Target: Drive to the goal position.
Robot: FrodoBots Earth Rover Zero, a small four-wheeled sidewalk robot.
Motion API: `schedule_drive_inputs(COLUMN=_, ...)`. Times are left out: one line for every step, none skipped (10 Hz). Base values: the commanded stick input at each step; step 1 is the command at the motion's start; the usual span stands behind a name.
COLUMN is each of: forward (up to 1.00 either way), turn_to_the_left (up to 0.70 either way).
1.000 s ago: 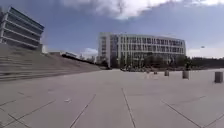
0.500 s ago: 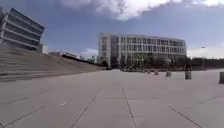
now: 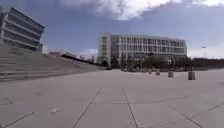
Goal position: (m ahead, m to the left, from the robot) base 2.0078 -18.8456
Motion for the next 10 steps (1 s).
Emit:
schedule_drive_inputs(forward=0.50, turn_to_the_left=0.01)
schedule_drive_inputs(forward=0.50, turn_to_the_left=0.01)
schedule_drive_inputs(forward=0.50, turn_to_the_left=0.01)
schedule_drive_inputs(forward=0.50, turn_to_the_left=0.01)
schedule_drive_inputs(forward=0.50, turn_to_the_left=0.01)
schedule_drive_inputs(forward=0.50, turn_to_the_left=0.01)
schedule_drive_inputs(forward=0.50, turn_to_the_left=0.01)
schedule_drive_inputs(forward=0.50, turn_to_the_left=0.01)
schedule_drive_inputs(forward=0.50, turn_to_the_left=0.01)
schedule_drive_inputs(forward=0.50, turn_to_the_left=0.01)
